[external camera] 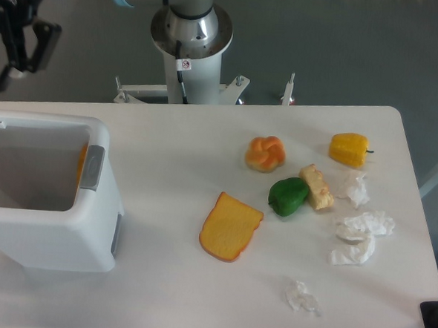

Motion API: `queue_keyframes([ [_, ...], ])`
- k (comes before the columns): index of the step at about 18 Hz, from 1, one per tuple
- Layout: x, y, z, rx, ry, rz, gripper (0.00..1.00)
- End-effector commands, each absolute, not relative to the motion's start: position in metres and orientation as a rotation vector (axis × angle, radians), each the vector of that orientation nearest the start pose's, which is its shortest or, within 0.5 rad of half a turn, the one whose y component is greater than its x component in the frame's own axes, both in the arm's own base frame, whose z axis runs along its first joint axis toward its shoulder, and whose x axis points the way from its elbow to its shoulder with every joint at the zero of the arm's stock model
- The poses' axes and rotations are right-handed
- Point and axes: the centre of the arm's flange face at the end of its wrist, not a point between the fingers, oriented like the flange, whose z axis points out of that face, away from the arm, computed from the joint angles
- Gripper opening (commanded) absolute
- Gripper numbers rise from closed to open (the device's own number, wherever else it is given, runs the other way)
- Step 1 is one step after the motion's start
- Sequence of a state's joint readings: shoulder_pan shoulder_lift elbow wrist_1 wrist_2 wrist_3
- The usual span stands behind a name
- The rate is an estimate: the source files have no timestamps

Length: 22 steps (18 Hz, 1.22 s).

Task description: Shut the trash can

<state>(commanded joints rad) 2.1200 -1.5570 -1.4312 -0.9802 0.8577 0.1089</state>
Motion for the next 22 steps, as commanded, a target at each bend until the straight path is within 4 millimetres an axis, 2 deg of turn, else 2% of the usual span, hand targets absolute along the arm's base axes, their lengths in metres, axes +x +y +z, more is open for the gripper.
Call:
queue_keyframes([
  [10,-0.075,0.54,0.665,-2.138,-0.074,-0.672,1.0],
  [15,-0.054,0.554,0.655,-2.16,-0.053,-0.73,1.0],
  [22,-0.03,0.577,0.63,-2.204,-0.034,-0.806,1.0],
])
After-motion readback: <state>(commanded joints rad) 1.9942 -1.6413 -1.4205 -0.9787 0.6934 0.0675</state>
